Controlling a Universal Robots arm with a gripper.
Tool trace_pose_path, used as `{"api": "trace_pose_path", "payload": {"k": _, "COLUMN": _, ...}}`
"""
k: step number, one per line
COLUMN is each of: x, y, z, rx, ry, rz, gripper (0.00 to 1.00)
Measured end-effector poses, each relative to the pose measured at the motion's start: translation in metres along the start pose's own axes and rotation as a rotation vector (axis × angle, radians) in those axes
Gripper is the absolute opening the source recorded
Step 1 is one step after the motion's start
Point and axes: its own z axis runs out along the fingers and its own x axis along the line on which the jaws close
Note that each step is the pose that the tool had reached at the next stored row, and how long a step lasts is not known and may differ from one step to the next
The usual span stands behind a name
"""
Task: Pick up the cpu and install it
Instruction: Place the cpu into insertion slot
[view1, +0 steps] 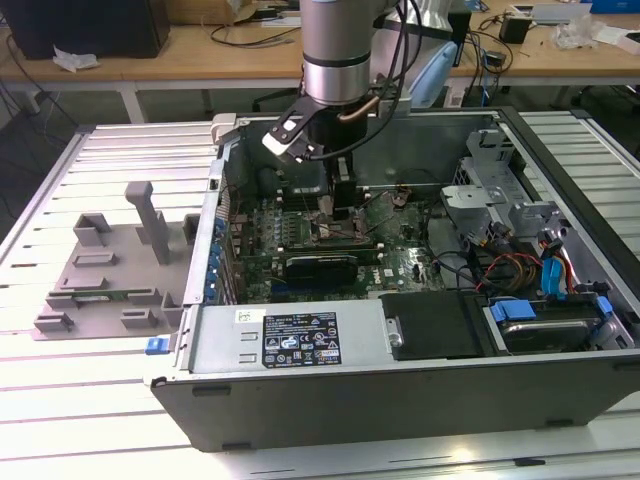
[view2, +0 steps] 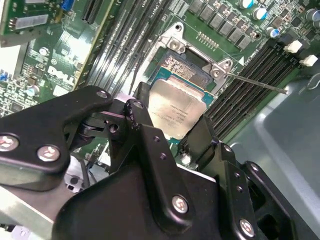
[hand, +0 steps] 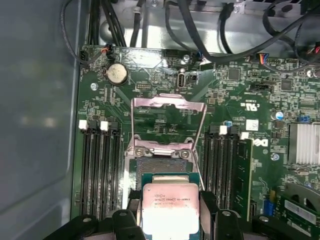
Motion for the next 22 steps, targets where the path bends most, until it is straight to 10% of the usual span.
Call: {"api": "trace_pose_path", "payload": {"k": 22, "x": 0.0010, "y": -0.0010, "z": 0.0271, "rx": 0.0017, "ry": -0.0095, "rz": 0.016, "gripper": 0.55}}
